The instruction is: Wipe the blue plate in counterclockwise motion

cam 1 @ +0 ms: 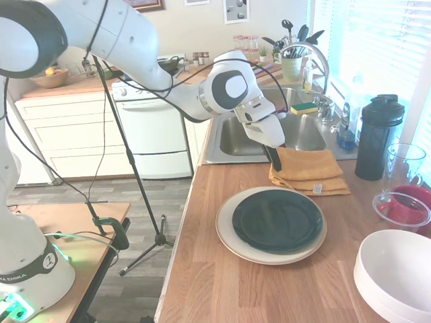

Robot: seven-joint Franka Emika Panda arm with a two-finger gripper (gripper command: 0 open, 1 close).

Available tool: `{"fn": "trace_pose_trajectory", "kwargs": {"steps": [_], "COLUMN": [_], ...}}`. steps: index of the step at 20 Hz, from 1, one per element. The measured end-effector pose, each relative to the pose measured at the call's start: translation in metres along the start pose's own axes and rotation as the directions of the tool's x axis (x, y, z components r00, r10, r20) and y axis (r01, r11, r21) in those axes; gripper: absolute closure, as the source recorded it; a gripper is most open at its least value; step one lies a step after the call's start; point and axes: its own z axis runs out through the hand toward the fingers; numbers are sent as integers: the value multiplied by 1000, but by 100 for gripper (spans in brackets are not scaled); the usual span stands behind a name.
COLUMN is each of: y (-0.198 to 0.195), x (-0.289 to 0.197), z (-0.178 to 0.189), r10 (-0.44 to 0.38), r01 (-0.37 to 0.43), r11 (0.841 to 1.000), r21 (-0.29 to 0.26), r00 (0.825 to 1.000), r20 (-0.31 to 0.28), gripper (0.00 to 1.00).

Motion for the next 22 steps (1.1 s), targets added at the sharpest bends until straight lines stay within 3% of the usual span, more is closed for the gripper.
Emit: {"fn": "trace_pose_trajectory", "kwargs": {"steps": [13,22], "y": [83,150], "x": [74,120], "z": [-111,-105], "r10": [137,220], "r01": [-147,-237], "r11": [983,965], "r21": [111,117], "r00": [986,965], "r20": [92,143], "gripper": [100,100]}}
